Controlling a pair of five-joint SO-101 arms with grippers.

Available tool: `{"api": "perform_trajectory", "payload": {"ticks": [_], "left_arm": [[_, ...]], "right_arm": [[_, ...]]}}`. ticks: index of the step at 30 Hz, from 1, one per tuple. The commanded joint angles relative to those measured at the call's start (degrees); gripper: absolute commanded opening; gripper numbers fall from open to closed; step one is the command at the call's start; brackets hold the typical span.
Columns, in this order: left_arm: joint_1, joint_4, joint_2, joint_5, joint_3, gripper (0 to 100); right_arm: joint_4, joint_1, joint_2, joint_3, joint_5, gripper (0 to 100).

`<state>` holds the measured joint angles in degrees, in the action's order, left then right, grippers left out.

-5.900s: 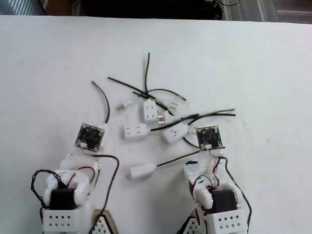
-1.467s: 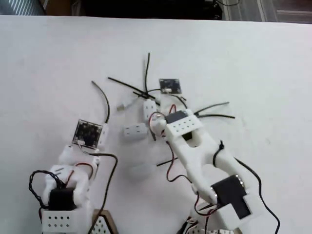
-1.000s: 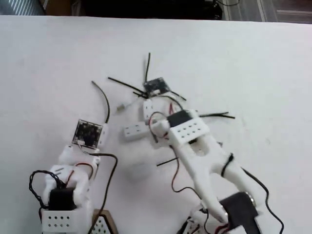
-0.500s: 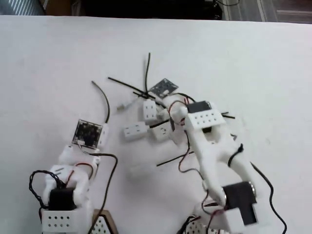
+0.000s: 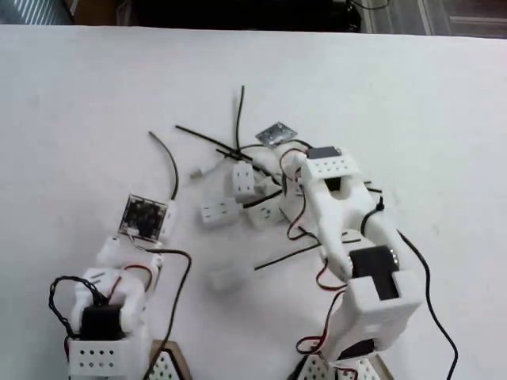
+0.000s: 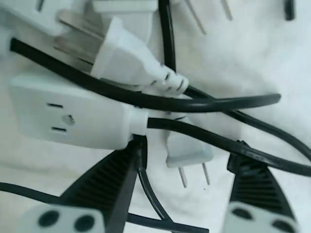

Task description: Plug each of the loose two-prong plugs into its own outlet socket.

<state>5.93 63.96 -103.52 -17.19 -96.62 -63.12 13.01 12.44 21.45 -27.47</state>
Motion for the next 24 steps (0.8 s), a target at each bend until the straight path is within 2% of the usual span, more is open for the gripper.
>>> {"api": "perform_trajectory", "payload": {"ticks": [1, 6, 14, 18, 24], "left_arm": [[-0.3, -1.1, -0.3, -0.4, 0.3, 4], [-0.3, -1.1, -0.3, -0.4, 0.3, 4], [-0.3, -1.1, -0.3, -0.4, 0.3, 4], [-0.3, -1.1, -0.3, -0.4, 0.3, 4], [-0.3, -1.0, -0.3, -0.4, 0.3, 4]], "right_arm": [[0.6, 0.8, 2.2, -4.0, -0.1, 26.9], [0.2, 0.3, 4.6, -5.9, -0.1, 25.0], [-0.3, 0.3, 4.5, -6.1, 0.0, 1.5], [-4.1, 0.2, 2.1, -6.1, 0.0, 1.7], [-11.3, -1.8, -11.1, -6.1, -0.3, 1.7]]}}
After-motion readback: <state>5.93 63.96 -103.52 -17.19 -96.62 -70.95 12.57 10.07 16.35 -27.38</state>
